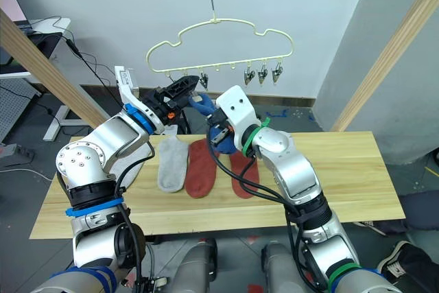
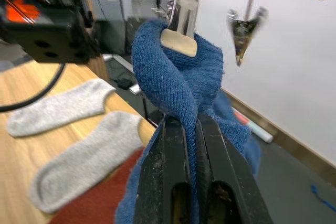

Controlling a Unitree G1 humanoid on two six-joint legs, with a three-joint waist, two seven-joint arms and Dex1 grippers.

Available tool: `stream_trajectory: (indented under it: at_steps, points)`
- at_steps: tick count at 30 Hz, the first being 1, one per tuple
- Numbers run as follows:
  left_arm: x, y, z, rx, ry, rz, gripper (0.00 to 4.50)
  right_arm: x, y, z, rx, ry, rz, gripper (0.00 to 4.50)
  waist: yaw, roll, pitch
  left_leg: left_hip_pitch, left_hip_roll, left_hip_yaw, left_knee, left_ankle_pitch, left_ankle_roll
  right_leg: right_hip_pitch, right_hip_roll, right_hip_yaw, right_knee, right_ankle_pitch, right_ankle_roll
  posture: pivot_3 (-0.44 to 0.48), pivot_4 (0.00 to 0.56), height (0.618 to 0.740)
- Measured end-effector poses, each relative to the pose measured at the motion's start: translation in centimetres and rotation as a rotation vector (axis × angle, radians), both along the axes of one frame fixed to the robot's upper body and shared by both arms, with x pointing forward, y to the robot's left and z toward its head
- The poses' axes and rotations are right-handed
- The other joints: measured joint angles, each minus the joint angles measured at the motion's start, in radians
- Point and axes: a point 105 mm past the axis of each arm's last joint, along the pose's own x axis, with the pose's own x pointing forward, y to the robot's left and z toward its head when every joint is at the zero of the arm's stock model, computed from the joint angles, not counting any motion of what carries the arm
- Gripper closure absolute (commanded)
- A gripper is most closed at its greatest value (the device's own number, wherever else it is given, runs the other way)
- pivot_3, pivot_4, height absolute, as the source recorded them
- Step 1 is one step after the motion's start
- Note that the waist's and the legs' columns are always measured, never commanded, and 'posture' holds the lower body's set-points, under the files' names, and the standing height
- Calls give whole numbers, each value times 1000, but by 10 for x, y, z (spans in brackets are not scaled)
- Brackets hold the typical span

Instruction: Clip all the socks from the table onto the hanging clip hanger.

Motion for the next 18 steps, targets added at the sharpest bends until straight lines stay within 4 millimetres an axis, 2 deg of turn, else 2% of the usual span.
stream_trajectory:
  at_steps: [1,4,9,14,15,18]
  points:
    - [-2,2,-1,18,-4,6,13,-1,2,-2,10,17,9,4500,0,0,0,0,0,0,0,0,0,0,0,0,0,0,0,36,252,740]
    - [-10,6,-3,94,-22,6,0,-6,7,-5,56,76,41,3737,1,0,0,0,0,0,-1,0,0,0,0,-1,0,0,0,40,251,740]
    - [-18,3,-11,227,-52,-8,0,-12,13,-8,105,152,96,2001,3,0,0,0,0,0,0,0,0,0,-1,-1,0,0,0,51,247,740]
    - [-21,2,-21,286,-57,1,0,-13,7,-18,100,205,106,184,5,0,0,0,0,0,-1,0,0,0,-1,-1,0,0,0,50,247,740]
    - [-23,1,-22,300,-60,3,0,-13,3,-23,94,221,101,21,4,0,0,0,0,0,-1,0,0,0,-1,-1,0,0,0,50,247,740]
    - [-27,2,-27,361,-79,14,0,-11,-13,-37,57,249,61,21,4,0,0,-1,-1,1,-2,0,0,-1,-1,0,-1,0,0,48,243,740]
